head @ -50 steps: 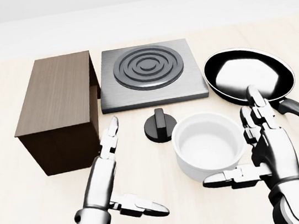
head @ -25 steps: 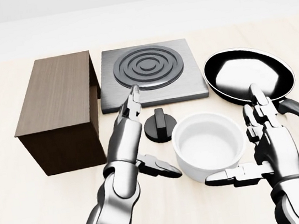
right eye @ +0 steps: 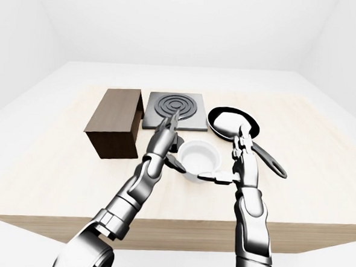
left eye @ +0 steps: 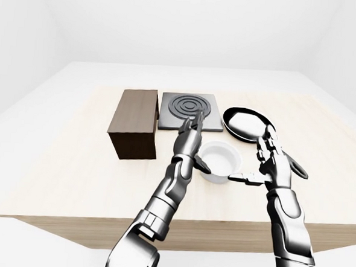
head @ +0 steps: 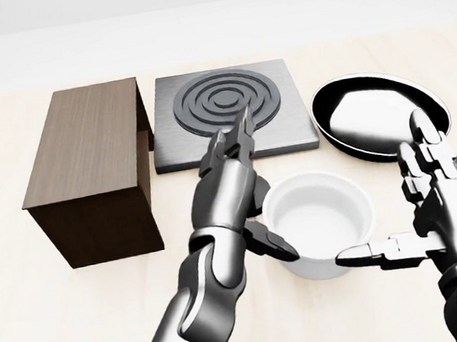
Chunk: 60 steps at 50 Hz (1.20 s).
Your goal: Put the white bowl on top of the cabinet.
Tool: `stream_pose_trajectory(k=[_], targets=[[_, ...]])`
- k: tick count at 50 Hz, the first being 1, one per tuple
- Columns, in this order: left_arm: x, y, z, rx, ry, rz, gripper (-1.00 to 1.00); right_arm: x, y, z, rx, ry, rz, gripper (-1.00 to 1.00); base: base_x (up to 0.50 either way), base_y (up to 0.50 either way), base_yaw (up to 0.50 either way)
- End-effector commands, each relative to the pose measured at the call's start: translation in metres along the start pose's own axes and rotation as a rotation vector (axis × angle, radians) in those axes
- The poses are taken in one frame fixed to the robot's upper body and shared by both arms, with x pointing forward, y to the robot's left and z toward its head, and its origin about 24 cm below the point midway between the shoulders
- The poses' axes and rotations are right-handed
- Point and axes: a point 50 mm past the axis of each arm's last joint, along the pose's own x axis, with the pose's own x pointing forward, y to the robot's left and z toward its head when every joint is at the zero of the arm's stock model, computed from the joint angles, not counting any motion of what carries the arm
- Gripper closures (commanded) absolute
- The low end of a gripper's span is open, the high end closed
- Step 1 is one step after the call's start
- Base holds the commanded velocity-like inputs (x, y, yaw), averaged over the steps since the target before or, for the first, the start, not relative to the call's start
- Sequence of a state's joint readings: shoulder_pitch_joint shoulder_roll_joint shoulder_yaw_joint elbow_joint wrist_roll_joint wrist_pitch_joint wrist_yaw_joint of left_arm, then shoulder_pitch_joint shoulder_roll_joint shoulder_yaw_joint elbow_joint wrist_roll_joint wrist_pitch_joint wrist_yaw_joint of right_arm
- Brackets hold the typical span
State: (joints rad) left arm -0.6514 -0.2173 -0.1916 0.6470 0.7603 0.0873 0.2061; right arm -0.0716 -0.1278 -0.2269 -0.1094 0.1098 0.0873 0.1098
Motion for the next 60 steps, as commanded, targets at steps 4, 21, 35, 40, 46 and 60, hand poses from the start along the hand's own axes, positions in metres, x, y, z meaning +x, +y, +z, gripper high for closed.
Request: stream_pose_trajectory(k=[4, 21, 35, 40, 46, 60], targets=[[-0.006, -0.020, 0.001, 0.162, -0.023, -0.069, -1.00, 0.002, -0.009, 0.007, -0.015, -0.024, -0.023, -1.00, 0.00, 0.00, 0.00], [-0.016, -0.051, -0.020, 0.346, 0.024, -0.211, -1.00, 0.003, -0.014, 0.008, -0.019, -0.028, -0.040, -1.00, 0.00, 0.00, 0.00], [-0.016, -0.063, -0.019, 0.412, 0.020, -0.264, -1.00, 0.004, -0.020, 0.014, -0.007, -0.054, -0.055, -1.00, 0.00, 0.00, 0.00], [-0.017, -0.066, -0.016, 0.418, 0.013, -0.280, -1.00, 0.004, -0.023, 0.016, -0.004, -0.059, -0.060, -1.00, 0.00, 0.00, 0.00], [-0.021, -0.074, -0.011, 0.441, -0.012, -0.302, -1.00, 0.004, -0.024, 0.017, -0.003, -0.061, -0.068, -1.00, 0.00, 0.00, 0.00], [-0.022, -0.080, -0.005, 0.459, -0.031, -0.320, -1.00, 0.003, -0.027, 0.019, 0.001, -0.073, -0.073, -1.00, 0.00, 0.00, 0.00]])
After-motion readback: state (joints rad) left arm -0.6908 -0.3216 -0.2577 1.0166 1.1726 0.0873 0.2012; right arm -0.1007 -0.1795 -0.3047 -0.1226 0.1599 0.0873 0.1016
